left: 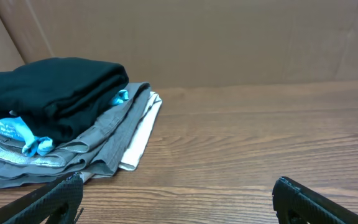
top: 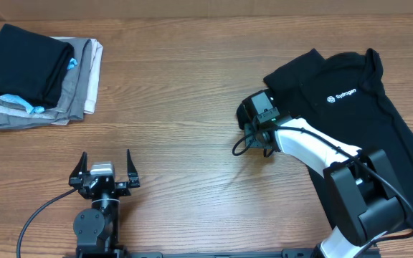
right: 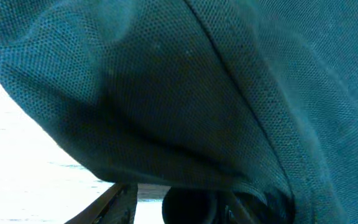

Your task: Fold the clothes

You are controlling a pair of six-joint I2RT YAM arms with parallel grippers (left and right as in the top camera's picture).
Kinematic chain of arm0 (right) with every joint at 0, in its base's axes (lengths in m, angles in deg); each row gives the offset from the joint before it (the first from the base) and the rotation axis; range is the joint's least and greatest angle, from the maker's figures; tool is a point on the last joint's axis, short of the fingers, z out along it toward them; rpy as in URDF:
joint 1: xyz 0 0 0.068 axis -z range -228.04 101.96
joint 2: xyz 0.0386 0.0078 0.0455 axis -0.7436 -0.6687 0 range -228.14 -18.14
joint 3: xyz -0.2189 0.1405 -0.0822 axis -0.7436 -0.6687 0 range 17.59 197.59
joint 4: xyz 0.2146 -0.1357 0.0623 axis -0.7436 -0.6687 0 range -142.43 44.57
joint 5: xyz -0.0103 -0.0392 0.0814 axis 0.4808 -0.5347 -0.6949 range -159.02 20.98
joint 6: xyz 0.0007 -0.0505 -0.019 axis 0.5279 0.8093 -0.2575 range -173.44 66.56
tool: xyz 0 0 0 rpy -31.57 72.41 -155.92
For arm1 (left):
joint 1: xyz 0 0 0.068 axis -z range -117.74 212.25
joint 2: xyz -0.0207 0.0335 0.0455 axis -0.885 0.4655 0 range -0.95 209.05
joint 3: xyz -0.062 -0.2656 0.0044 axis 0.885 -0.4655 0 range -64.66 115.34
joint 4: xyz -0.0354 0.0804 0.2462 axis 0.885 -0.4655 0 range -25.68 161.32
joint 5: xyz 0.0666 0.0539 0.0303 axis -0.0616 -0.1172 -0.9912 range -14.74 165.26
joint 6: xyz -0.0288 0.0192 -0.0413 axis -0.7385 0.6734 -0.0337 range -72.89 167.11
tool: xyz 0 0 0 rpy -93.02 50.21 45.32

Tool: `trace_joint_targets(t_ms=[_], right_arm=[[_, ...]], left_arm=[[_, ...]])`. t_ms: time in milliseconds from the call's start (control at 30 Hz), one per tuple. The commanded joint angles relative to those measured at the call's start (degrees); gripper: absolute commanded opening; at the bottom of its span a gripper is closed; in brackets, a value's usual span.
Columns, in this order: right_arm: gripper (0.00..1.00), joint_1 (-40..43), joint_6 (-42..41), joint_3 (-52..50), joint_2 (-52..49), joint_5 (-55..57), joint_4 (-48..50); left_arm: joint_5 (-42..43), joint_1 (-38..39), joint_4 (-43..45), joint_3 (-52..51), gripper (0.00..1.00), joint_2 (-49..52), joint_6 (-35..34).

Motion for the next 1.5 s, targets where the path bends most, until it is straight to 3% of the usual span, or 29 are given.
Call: trace_joint_targets(t_ms=[0, 100, 200, 500, 633, 767, 1133, 1467], right_arm=[[0.46, 0.2, -1.3, -1.2, 0.7, -9.4, 0.5], [0.46, 0.1, -1.4, -1.2, 0.7, -26.5, 2.2], [0.46, -1.4, -1.4, -1.2, 0.7, -35.5, 3.2], [0.67, -10.8, 0.8, -1.0, 0.7, -43.8, 4.3], [0.68, -10.2, 5.4, 2.0, 1.0, -53.8, 2.3], [0.68, -8.4, 6.7, 6.6, 2.8, -53.9, -1.9], [0.68, -12.1, 4.3, 7.2, 4.1, -38.1, -2.8], [0.72, -21.0, 4.2, 6.8, 1.4, -3.5, -3.3]], left_arm=[[-0.7, -0.4, 0.1, -0.2, 1.0, -0.6, 0.9], [-0.7, -0.4, 0.1, -0.2, 1.0, -0.6, 0.9], [-0.7, -0.4, 0.1, -0.2, 1.0, -0.6, 0.9], [-0.7, -0.4, 0.1, -0.2, 1.0, -0.6, 0.9], [-0.7, -0.4, 0.1, -0.2, 1.0, -0.6, 0.9], [-0.7, -0.4, 0.1, -0.2, 1.0, -0.6, 0.9], [-0.7, -0.4, 0.1, -0.2, 1.0, -0.6, 0.9], [-0.7, -0.4, 0.1, -0.2, 1.0, -0.6, 0.9]])
